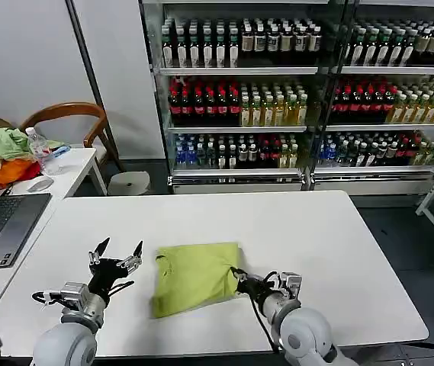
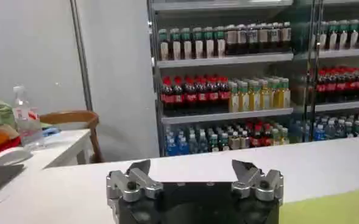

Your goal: Fold and organize the clothes.

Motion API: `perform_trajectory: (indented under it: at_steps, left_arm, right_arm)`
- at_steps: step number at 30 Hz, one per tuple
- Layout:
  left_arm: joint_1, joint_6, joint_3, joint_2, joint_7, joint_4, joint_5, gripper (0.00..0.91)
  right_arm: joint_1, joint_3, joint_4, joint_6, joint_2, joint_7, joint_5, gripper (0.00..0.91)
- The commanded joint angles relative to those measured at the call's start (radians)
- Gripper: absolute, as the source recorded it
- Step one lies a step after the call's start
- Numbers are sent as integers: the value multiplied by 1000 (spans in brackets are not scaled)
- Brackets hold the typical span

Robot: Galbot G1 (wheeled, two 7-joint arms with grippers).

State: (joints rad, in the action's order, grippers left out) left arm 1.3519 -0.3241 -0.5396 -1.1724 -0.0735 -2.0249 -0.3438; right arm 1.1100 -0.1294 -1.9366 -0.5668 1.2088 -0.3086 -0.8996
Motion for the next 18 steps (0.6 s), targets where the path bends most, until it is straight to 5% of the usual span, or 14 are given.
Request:
perform_trajectory:
  at_steps: [1, 18]
  left_arm:
    - [4, 1, -1, -2, -1, 5, 4, 907]
    - [23, 7, 6, -20, -3, 2, 19, 907]
  right_arm:
    - [-19, -35, 17, 24, -29, 13, 76, 0]
    - [25, -64, 24, 159, -27, -103, 129, 0]
